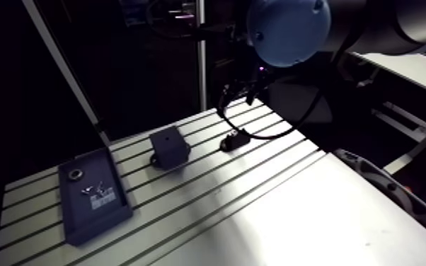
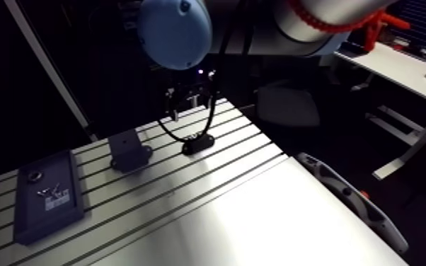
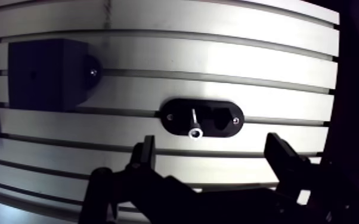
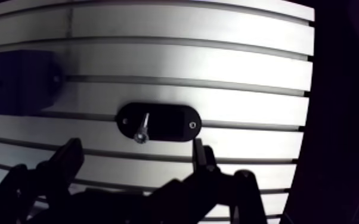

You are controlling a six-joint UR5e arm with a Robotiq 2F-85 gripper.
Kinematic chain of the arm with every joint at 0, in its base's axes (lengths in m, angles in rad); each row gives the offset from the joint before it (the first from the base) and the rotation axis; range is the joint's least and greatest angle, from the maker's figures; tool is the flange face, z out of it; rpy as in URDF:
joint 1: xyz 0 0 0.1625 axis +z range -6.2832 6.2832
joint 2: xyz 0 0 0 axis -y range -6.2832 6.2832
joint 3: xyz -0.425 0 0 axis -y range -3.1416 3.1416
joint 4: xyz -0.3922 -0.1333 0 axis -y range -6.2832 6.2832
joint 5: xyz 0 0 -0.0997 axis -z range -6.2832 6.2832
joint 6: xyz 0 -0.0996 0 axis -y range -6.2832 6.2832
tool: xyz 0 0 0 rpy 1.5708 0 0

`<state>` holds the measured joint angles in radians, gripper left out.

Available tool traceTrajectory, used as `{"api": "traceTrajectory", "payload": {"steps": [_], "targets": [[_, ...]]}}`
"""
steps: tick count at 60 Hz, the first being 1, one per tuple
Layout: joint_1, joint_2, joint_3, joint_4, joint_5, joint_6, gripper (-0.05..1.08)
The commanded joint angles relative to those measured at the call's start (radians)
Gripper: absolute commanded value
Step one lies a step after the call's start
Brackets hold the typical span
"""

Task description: Pick up the M10 bolt and insert it into the hole until fully seated.

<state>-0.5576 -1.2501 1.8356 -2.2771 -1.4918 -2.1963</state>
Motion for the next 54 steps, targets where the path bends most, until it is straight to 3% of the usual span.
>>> {"api": "traceTrajectory", "payload": {"steps": [1,24,40,54], "targets": [[0.001,0.01,0.012,-0.002,-0.012,0.0,0.02],[0.002,0.017,0.018,-0.005,-0.014,0.003,0.13],[0.002,0.034,0.024,-0.008,-0.015,0.011,0.28],[0.002,0.04,0.032,-0.008,-0.014,0.015,0.33]]}}
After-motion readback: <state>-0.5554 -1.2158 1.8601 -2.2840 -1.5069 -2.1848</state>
